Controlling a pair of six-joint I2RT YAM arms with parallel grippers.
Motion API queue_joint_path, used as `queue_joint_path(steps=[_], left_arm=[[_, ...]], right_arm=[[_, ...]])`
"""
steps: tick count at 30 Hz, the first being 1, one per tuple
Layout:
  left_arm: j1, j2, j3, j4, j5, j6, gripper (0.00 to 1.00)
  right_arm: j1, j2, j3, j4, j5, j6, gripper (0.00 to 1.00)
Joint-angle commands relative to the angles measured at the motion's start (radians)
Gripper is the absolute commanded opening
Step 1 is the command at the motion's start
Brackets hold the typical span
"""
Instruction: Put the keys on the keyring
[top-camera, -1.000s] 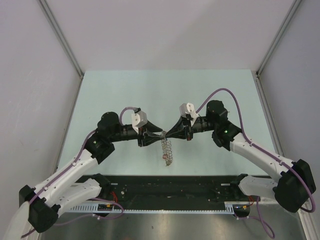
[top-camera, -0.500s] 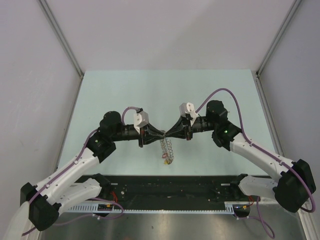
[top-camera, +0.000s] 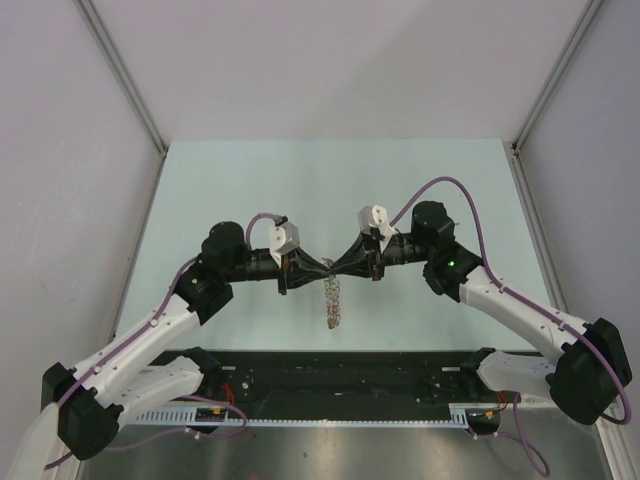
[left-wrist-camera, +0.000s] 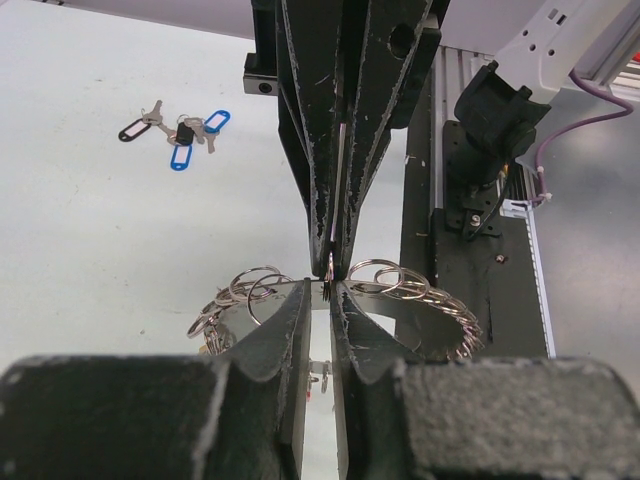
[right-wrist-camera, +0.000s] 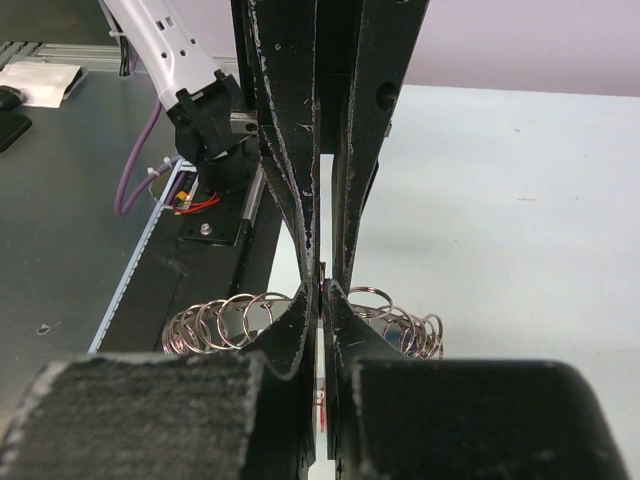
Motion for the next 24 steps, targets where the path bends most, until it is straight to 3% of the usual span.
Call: queue_joint_path(steps=[1, 8, 16, 20, 21, 24], left_arm=[[0.003, 0.008, 0.026, 0.009, 0.013, -0.001, 0.16], [0.0, 0.019, 0.035, 0.003, 0.027, -0.004, 0.14], [-0.004, 0.02, 0.038, -0.003, 0.03, -0.004, 0.01], [-0.007, 0.013, 0.034, 0.013, 0.042, -0.01, 0.0], [-0.006, 0.011, 0.03, 0.016, 0.042, -0.009, 0.0], [-0.006, -0.013, 0.006, 0.042, 0.019, -0.016, 0.0]], right_arm=[[0.019, -0.009, 0.046, 0.052, -0.01, -0.009, 0.0], [0.041, 0.011, 0.069, -0.006, -0.002, -0.045, 0.0], [0.062, 0.035, 0.099, -0.067, 0.03, -0.092, 0.0], [0.075, 0.047, 0.109, -0.101, 0.044, -0.105, 0.0], [0.076, 0.044, 0.109, -0.1, 0.047, -0.094, 0.01], [0.07, 0.018, 0.111, -0.098, 0.09, -0.069, 0.24]])
